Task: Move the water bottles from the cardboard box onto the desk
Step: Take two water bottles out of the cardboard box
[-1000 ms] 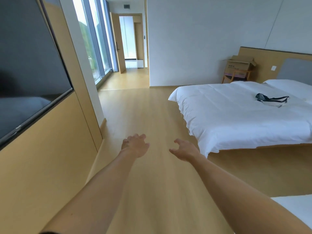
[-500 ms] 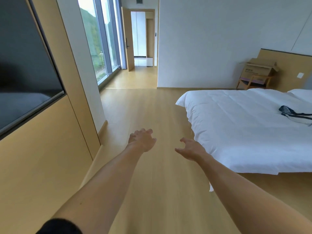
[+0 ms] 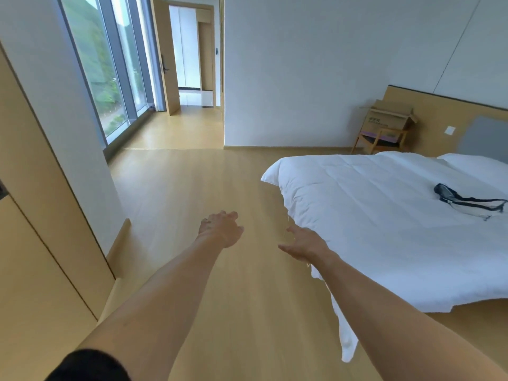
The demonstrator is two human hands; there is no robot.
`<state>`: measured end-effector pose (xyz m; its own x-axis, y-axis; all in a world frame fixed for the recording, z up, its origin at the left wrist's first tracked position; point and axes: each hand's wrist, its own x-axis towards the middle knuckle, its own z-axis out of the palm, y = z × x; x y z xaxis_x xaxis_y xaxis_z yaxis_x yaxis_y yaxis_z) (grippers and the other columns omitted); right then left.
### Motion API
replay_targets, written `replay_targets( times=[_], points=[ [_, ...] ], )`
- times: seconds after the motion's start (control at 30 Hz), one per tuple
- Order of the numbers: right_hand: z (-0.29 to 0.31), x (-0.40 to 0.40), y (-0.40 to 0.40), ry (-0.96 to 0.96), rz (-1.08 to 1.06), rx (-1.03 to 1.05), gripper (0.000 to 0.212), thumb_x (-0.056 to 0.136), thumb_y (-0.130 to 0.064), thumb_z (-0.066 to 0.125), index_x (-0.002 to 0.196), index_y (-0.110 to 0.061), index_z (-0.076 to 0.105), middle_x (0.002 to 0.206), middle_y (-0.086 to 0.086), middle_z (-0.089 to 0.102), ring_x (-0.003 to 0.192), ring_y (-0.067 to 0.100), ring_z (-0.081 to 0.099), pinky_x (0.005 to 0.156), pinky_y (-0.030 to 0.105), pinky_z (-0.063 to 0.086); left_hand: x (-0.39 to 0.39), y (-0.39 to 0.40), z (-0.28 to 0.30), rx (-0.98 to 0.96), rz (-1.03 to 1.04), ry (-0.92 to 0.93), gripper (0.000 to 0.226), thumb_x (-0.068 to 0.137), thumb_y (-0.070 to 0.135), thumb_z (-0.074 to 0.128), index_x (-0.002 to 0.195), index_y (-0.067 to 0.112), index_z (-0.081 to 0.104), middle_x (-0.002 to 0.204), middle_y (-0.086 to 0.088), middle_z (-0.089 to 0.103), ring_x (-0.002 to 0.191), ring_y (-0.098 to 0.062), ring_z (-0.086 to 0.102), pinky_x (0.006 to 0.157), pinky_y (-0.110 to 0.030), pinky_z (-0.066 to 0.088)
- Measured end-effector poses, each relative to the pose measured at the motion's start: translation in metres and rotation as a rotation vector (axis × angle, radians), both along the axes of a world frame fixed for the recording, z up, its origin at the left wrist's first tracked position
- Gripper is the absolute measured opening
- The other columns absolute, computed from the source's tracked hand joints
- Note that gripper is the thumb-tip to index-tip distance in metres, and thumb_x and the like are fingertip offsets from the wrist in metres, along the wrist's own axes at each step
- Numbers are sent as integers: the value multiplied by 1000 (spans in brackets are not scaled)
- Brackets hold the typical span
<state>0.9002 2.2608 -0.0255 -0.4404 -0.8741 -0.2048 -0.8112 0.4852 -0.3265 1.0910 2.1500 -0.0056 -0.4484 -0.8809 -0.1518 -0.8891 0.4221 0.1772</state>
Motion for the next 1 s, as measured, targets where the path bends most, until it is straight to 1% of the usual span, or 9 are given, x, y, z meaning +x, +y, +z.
replay_targets(
  times=[0.1,0.2,0.3,0.4,0.53,0.67,0.8,0.87,1.0],
  points=[
    [5,-10,-53,14,7,0,68,93,-53,56,153,-27,36,155,1,43,141,24,41,113,42,38,-10,-54,5,-6,-23,0,52,103,48,40,151,28,38,150,-7,44,138,-29,42,113,-41,34],
    [6,-19,-100,20,-15,-10,64,95,-53,54,151,-27,38,152,3,45,143,24,37,113,44,38,-20,-98,4,-7,-39,-15,52,103,48,40,151,27,39,150,-7,44,138,-30,42,113,-41,34],
    [5,-30,-146,15,-18,-24,62,95,-54,51,150,-28,40,149,3,48,138,24,43,110,43,40,-31,-143,4,-9,-40,-8,52,103,49,41,151,27,40,149,-8,45,138,-30,42,113,-42,33],
    [1,-45,-194,17,-7,-29,61,97,-55,48,151,-29,39,150,2,47,136,23,46,107,41,43,-46,-186,2,-16,-27,6,52,103,49,42,150,27,40,149,-8,45,138,-30,42,112,-42,33],
    [-6,-68,-262,-7,7,-20,61,95,-58,49,150,-32,38,149,-2,49,137,23,45,108,44,43,-67,-246,-1,-16,-6,2,52,103,49,42,150,27,41,149,-8,45,138,-30,42,113,-42,33],
    [-8,-99,-344,-9,65,-29,62,97,-55,48,151,-29,37,151,1,48,137,25,46,109,42,42,-95,-318,4,-34,31,-16,52,103,49,42,150,27,40,151,-8,43,139,-30,41,114,-42,32],
    [4,-134,-426,-3,120,-32,62,97,-54,48,152,-27,36,151,2,48,138,26,45,110,43,40,-128,-393,17,-31,78,-16,53,103,49,41,151,27,38,152,-8,42,140,-30,40,114,-42,32],
    [11,-153,-462,9,133,-43,62,97,-54,49,151,-28,36,151,1,48,138,26,46,109,43,41,-145,-427,23,-44,90,-7,52,103,49,41,151,28,38,151,-7,44,139,-30,40,113,-42,32],
    [13,-185,-524,104,165,-18,62,96,-56,49,151,-30,36,147,3,51,131,26,51,101,41,45,-176,-484,20,-58,81,-25,54,102,52,41,150,30,39,151,-5,45,139,-29,40,113,-42,32]
  ],
)
